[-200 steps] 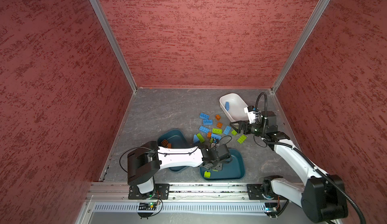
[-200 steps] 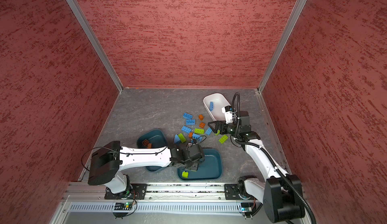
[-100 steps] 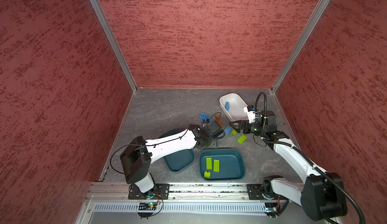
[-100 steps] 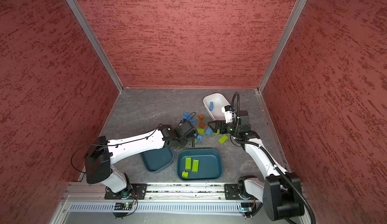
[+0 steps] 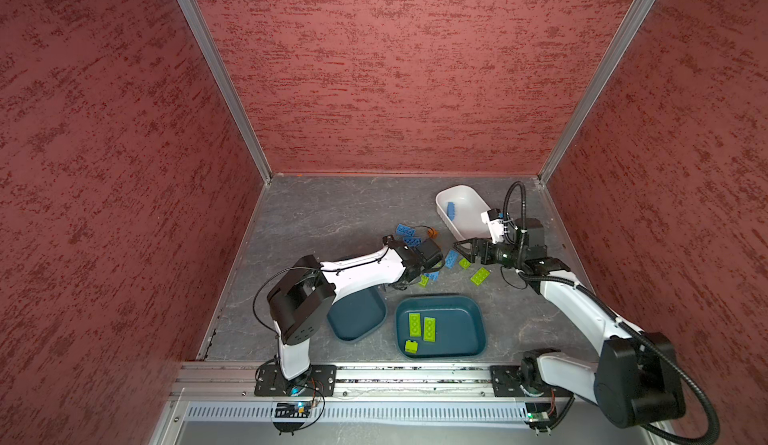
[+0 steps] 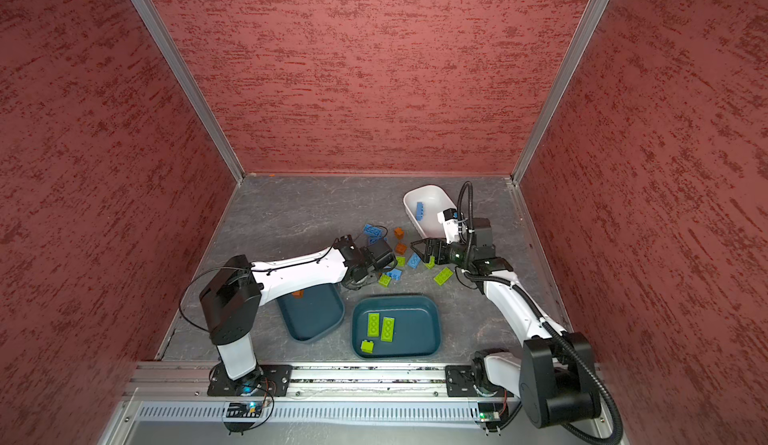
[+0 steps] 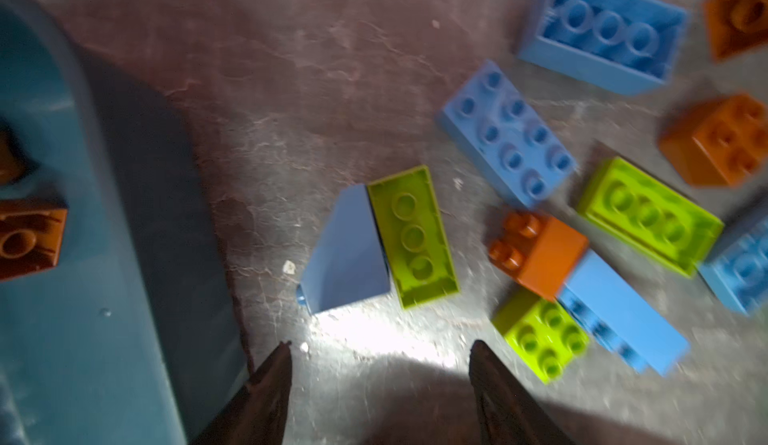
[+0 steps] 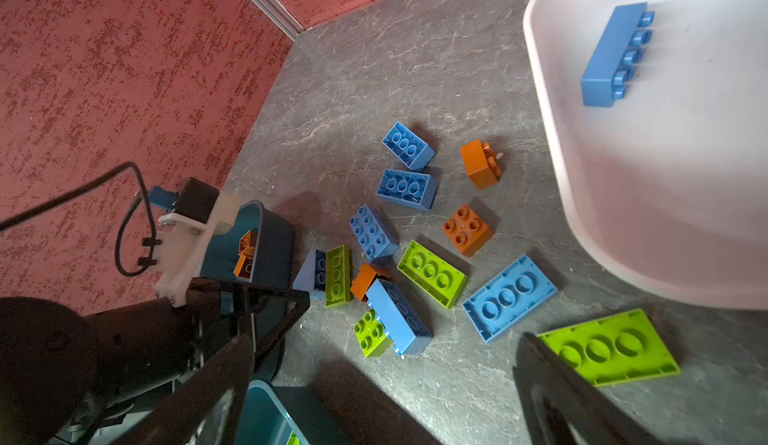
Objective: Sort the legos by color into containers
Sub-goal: 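Move the left gripper to the pile and grasp the blue sloped brick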
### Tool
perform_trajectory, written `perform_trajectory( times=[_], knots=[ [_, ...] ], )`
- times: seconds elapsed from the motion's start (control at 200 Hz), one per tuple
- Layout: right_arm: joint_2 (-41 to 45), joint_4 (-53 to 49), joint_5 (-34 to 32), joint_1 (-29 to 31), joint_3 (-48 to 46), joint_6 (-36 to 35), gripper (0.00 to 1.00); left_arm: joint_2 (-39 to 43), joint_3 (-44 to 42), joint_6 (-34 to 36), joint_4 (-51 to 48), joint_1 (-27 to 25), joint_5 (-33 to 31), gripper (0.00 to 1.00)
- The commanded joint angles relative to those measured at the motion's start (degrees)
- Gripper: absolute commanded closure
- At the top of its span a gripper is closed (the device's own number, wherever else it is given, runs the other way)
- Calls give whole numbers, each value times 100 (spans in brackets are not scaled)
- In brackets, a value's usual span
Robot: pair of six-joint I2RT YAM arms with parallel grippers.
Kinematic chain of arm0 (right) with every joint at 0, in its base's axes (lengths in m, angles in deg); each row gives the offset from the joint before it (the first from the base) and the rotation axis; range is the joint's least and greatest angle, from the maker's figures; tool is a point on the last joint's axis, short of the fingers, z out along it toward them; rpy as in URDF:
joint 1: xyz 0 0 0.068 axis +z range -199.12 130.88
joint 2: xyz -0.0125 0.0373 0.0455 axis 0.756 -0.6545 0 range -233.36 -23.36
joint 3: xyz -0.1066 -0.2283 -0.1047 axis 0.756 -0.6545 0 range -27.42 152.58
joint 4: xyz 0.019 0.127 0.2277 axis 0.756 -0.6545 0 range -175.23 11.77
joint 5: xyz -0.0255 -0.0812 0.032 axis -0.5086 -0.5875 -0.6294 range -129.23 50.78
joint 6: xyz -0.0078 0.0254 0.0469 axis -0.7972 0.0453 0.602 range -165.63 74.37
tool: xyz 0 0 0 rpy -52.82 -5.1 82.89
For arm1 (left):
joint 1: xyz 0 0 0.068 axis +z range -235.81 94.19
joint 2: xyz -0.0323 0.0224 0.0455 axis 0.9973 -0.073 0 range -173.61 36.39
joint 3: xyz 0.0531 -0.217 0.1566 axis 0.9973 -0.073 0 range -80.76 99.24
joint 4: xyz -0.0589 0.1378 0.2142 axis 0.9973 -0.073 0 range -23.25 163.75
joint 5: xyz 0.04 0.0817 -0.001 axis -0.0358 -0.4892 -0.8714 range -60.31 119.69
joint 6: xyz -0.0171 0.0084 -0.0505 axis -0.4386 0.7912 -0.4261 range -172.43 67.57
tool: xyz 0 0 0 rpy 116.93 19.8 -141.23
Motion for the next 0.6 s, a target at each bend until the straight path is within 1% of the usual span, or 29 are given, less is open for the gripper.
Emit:
perform_trajectory(
  times=[0.0, 0.15, 0.416, 0.596],
  knots=[
    [-69, 229, 182, -26, 157, -82, 1, -40, 4, -548, -12, 62, -254, 32],
    [-128, 240, 177, -26, 158, -93, 1, -134, -165, -557, 293, 194, -127, 32],
    [-189, 223, 174, -26, 165, -98, 1, -173, -391, -661, 407, 226, -57, 33],
    [-189, 182, 166, -26, 156, -105, 1, -247, -582, -573, 747, 286, 180, 34]
  ],
)
